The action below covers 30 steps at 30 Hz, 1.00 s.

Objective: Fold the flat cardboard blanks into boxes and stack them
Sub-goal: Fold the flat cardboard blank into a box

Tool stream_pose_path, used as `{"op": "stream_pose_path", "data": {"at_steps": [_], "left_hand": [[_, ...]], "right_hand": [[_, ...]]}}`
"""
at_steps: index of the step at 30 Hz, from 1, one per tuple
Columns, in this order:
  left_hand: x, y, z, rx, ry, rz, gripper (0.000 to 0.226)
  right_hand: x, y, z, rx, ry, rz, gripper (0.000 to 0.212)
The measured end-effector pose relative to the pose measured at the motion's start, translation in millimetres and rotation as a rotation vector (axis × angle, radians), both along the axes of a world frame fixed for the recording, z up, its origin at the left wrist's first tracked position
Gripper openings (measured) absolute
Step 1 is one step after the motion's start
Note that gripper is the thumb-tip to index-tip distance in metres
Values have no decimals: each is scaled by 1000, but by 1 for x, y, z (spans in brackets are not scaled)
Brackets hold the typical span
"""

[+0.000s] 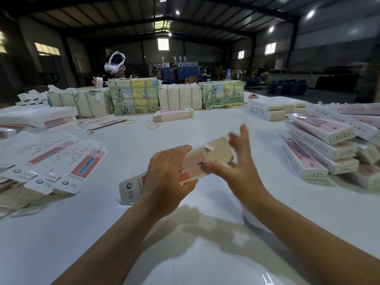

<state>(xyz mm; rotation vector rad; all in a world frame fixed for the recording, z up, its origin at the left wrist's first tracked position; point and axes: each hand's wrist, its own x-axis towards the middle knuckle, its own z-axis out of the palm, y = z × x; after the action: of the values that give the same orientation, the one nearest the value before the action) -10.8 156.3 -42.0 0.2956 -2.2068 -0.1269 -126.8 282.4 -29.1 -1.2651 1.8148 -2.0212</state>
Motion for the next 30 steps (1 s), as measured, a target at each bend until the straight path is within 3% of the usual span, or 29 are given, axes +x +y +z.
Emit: {"op": "stream_pose_path", "data": {"at_steps": [2, 4, 10, 14, 17, 21, 24, 26, 30], "left_hand": [[0, 2, 0, -24, -7, -7, 60], [0, 2, 0, -35, -18, -7, 61], [-1, 6, 0, -70, -29, -8, 67], [-1, 10, 3, -157, -25, 69, 65], [-4, 14, 4, -229, -18, 135, 62], [-7, 20, 1, -233, -23, 150, 55], [-5, 19, 0, -208, -31, 137, 54], [-3, 16, 1, -179, -28, 135, 55], [1, 11, 3, -135, -29, 122, 60]], "right_hand": [[-3, -1, 0, -52, -380, 341, 71], [-4, -3, -1, -53, -385, 372, 38], [14, -1, -12, 9, 271, -101, 21], [21, -3, -16, 78, 477, -237, 43], [23, -3, -19, 132, 580, -287, 46], [27, -3, -21, 135, 437, -137, 32], [29, -4, -25, 248, 488, -80, 61], [30, -4, -20, 244, 352, 25, 56], [20, -2, -10, 29, -61, 145, 36]]}}
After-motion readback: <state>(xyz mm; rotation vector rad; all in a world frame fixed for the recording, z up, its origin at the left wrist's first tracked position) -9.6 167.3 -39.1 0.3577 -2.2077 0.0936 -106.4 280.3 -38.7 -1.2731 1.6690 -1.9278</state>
